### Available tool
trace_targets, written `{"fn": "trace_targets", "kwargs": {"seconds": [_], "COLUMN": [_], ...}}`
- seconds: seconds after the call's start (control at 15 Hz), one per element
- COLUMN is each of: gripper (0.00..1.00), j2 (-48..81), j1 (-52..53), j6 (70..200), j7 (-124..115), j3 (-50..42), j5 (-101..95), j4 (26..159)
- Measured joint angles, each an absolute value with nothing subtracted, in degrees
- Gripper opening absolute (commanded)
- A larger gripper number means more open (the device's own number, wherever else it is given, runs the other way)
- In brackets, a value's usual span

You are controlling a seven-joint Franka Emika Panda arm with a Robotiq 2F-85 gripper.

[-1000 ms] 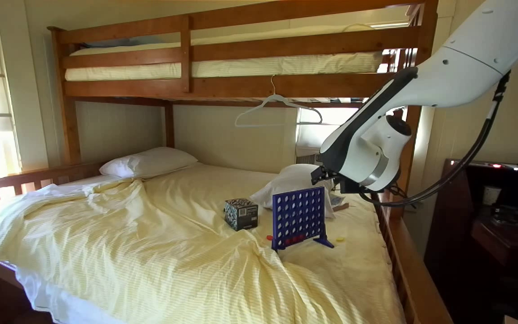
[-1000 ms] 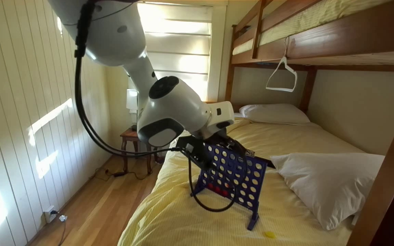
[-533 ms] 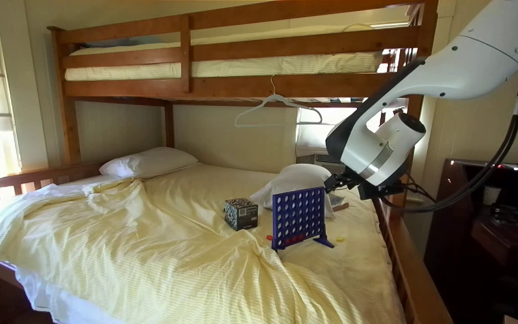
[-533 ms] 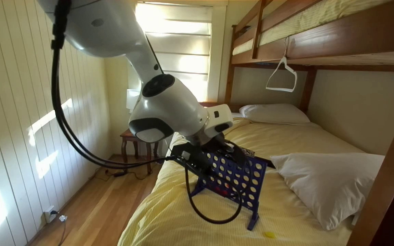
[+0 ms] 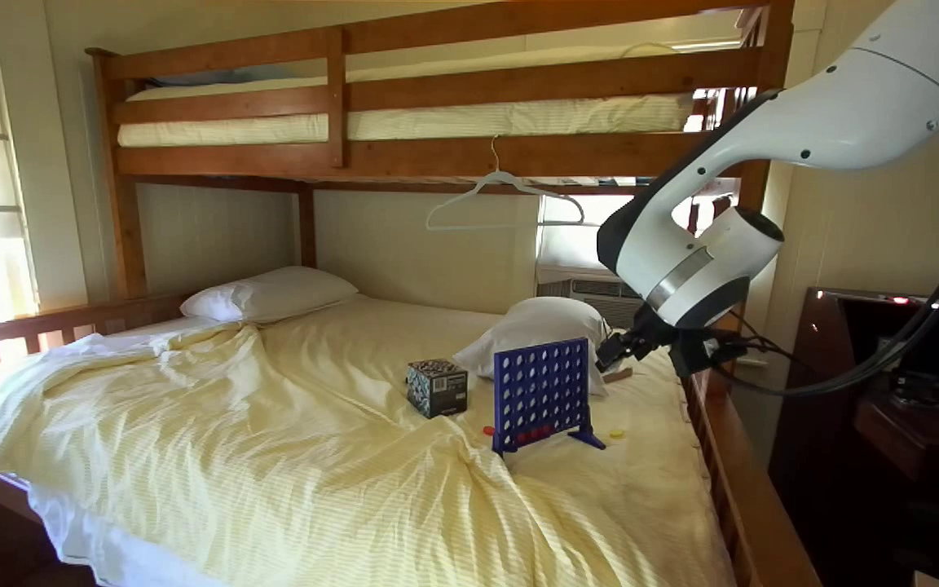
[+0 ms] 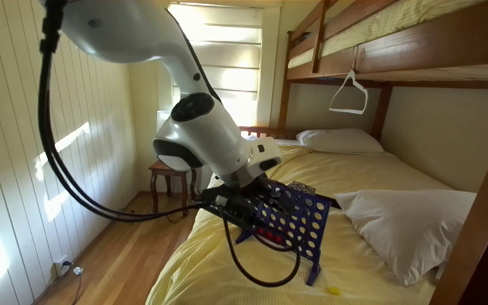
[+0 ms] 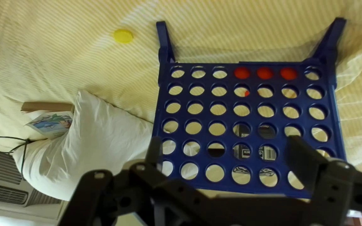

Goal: Put one orange chip in the blue gameboard.

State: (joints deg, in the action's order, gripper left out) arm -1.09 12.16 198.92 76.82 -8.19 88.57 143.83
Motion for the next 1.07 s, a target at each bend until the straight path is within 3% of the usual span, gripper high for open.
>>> {"fn": "trace_targets", "kwargs": {"seconds": [1.07], "gripper": [1.00], "j2": [-5.79], "j1": [13.42], "j6": [198.37], "j7": [104.85], "j3": [-8.01], "j5": [117.48], "j4": [142.33]}}
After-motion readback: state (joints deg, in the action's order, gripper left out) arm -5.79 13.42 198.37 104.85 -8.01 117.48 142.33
